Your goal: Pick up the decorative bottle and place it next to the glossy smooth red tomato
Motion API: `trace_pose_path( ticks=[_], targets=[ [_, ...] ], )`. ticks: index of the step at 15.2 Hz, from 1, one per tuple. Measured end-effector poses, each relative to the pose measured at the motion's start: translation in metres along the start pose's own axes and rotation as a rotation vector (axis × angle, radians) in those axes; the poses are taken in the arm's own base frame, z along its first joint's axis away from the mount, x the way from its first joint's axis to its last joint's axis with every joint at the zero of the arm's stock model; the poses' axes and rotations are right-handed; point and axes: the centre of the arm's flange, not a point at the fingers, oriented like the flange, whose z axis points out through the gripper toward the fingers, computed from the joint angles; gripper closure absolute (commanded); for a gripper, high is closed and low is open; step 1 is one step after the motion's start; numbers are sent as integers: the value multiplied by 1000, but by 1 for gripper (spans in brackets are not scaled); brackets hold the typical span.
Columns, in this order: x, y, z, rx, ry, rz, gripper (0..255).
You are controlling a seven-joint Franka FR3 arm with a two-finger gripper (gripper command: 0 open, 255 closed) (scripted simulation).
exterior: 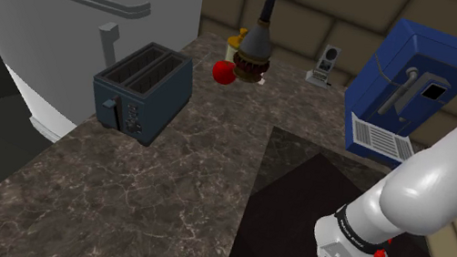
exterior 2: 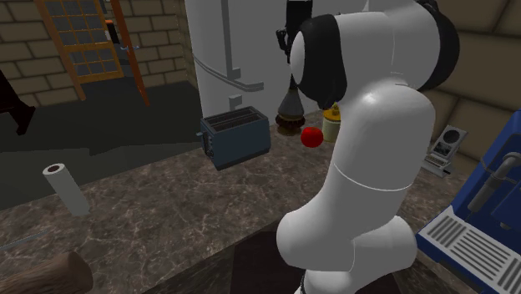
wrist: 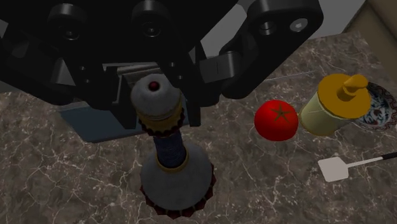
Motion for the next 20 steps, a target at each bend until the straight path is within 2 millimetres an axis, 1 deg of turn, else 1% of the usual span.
trace_pose_path(
  ticks=[1, 2, 3, 7, 9, 13, 14, 15, 17, 18, 20],
  targets=[
    [5, 13, 3, 0, 0, 0, 255],
    [5, 25, 7, 0, 0, 0, 255],
    [10, 39, 14, 0, 1, 0, 255],
    [21, 87, 26, 0, 0, 0, 255],
    [24, 111, 40, 0, 0, 0, 255],
    [37, 158, 56, 0, 0, 0, 255],
    [42, 167, 60, 0, 1, 0, 255],
    [46, 183, 68, 0, 1, 0, 255],
    [53, 209, 79, 0, 1, 0, 255],
    [56, 216, 85, 0, 0, 0, 255],
    [58, 225, 95, 0, 0, -1, 255]
  ],
)
